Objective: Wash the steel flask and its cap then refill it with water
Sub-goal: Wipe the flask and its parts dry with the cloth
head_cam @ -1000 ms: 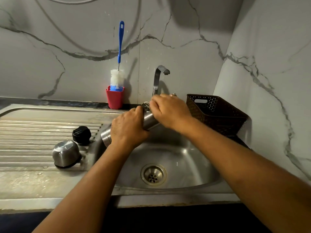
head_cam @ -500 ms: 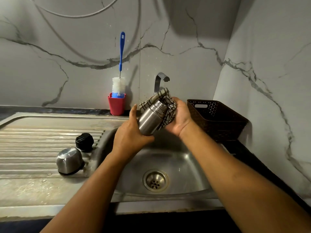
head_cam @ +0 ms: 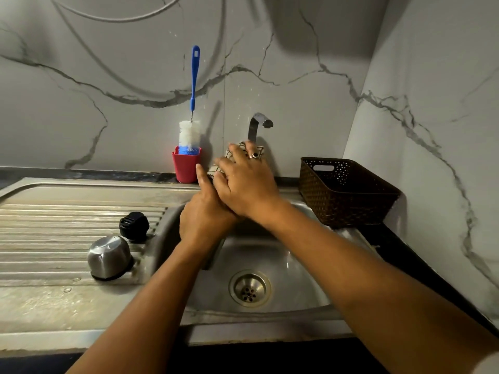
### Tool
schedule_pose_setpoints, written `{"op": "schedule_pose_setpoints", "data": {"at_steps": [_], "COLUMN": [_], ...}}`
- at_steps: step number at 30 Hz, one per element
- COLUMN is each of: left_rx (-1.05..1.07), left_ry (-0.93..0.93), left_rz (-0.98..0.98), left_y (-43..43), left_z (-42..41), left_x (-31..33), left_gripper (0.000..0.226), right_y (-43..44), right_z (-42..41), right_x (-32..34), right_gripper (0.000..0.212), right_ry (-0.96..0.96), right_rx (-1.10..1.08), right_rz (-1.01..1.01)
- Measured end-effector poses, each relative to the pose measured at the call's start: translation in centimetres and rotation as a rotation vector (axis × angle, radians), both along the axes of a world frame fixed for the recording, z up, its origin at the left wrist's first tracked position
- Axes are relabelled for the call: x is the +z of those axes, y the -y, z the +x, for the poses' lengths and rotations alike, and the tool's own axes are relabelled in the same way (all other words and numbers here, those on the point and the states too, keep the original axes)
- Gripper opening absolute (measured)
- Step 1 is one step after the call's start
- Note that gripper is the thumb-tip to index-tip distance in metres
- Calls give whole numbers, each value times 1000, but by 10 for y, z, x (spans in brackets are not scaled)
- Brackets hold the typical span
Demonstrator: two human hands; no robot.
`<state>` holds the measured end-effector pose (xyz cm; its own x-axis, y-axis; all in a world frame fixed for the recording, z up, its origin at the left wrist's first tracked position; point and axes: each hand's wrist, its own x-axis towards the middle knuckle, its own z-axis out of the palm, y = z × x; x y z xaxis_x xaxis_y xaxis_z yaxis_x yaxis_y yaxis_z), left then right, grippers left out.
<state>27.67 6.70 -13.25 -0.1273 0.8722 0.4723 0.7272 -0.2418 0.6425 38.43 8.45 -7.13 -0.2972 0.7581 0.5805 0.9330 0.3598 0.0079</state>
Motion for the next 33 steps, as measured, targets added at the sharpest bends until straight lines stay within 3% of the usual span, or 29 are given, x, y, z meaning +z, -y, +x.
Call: {"op": "schedule_pose_setpoints", "data": {"at_steps": [2, 4, 6, 8, 11, 13, 16, 19, 21, 24, 28, 33], "left_rx": [9, 14, -2, -80, -227, -324, -402, -396, -387, -390, -410, -295], "left_ry": [-107, -235, -311, -293, -197, -83, 91, 284, 390, 612, 864, 1056], "left_rz": [-29, -34, 1, 31, 39, 15, -33, -45, -12, -13, -20, -47], "left_y": [4, 7, 9, 10, 8, 7, 5, 3, 3, 6, 7, 3], "left_z": [1, 3, 2, -1, -4, -1, 2, 1, -1, -2, 0, -13], "left_x": [2, 2, 1, 3, 3, 3, 0, -2, -2, -1, 7, 18], "left_gripper": [136, 144, 146, 150, 151, 151, 146, 133, 121, 98, 68, 54], "right_y": [-4, -9, -20, -27, -29, -31, -31, -15, 1, 10, 17, 29], "right_z": [-2, 1, 16, 42, 79, 95, 94, 74, 55, 28, 16, 14], "right_x": [28, 56, 79, 88, 72, 47, 7, -7, -7, -6, -14, -62], "right_gripper": [48, 42, 36, 42, 33, 39, 51, 54, 54, 51, 53, 50], "right_ry": [161, 159, -74, -310, -766, -1100, -1511, -1774, -1815, -1700, -1578, -1504], "right_rx": [-74, -99, -50, -2, 199, 430, 681, 734, 715, 587, 466, 344], "right_rz": [-138, -512, -957, -1167, -1254, -1296, -1268, -1107, -963, -818, -842, -935]}}
